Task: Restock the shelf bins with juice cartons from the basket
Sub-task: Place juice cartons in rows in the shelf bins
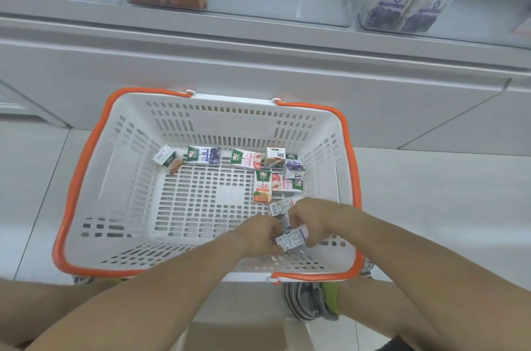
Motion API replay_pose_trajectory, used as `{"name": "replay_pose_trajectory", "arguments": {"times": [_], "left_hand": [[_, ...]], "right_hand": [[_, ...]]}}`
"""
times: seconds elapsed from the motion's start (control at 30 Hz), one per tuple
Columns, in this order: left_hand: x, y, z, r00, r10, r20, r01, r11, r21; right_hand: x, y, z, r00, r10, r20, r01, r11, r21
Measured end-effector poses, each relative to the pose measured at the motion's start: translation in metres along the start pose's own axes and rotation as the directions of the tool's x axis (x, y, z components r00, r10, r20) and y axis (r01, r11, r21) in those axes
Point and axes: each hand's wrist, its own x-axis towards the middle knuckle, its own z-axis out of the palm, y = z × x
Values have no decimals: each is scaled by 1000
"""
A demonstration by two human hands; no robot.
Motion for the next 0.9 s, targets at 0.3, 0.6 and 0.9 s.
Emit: {"name": "replay_pose_trajectory", "arguments": {"times": [0.3,0.6,0.9], "left_hand": [[1,5,3,997,39,-72,-42,998,-47],[-9,-32,-19,957,-242,-157,116,822,-558],[-36,-42,-47,892,-427,-146,81,469,-880]], "right_hand": [[4,3,3,984,10,-178,9,994,108],[22,7,-16,987,125,-98,-104,976,193],[30,-1,-5,985,97,-144,-95,995,17]]}}
